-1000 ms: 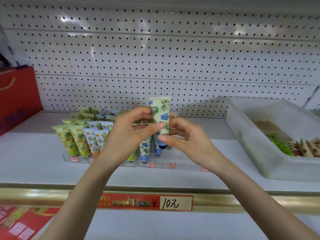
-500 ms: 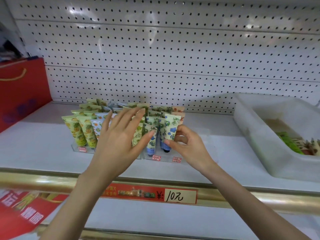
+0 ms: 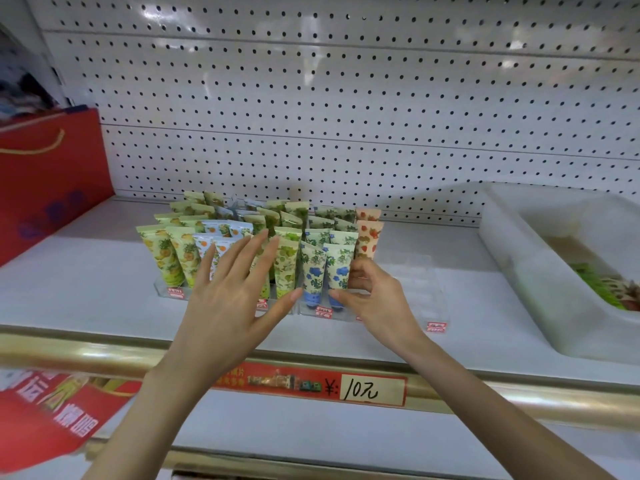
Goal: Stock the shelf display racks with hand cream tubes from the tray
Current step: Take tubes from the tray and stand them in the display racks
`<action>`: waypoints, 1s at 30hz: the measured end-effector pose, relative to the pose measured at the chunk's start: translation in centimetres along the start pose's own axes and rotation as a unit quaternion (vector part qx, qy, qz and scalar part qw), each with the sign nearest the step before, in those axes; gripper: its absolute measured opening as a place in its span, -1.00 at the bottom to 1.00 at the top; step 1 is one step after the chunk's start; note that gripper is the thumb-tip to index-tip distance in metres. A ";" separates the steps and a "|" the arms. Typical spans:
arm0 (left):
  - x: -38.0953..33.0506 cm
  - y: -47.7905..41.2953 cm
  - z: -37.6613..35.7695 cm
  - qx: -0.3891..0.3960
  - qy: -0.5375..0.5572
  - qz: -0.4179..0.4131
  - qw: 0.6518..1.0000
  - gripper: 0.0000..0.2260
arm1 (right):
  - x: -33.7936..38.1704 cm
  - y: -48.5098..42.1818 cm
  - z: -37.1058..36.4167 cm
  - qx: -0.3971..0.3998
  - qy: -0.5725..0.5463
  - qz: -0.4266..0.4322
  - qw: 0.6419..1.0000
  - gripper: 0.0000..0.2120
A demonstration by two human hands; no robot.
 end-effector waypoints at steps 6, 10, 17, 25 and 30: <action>0.2 0.2 0.2 -0.004 0.013 0.005 1.000 -0.36 | 0.2 0.2 -0.1 -0.004 0.017 -0.003 1.000 -0.73; 0.2 0.3 0.4 -0.009 0.021 0.005 1.000 -0.35 | 0.3 0.3 0.1 -0.012 0.025 -0.006 1.000 -0.73; 0.2 0.3 1.2 -0.018 0.033 0.005 0.999 -0.33 | 0.4 0.8 0.7 -0.026 0.048 -0.001 0.998 -0.69; -0.4 -1.0 3.1 -0.037 0.033 -0.023 0.999 -0.32 | 3.0 3.0 3.9 -0.099 0.142 0.031 0.985 -0.70; -1.2 -3.1 3.9 -0.004 0.035 -0.034 0.999 -0.23 | 5.2 4.9 7.3 -0.157 0.442 0.068 0.881 -0.39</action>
Point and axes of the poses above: each hand's wrist, its own y-axis away from the middle knuckle, its own z-axis out of the back of the hand, x = y × z, the point moved 5 cm from there along -y, towards the middle knuckle, and after that the axes turned 14 degrees about -z, right-handed, at the moved point
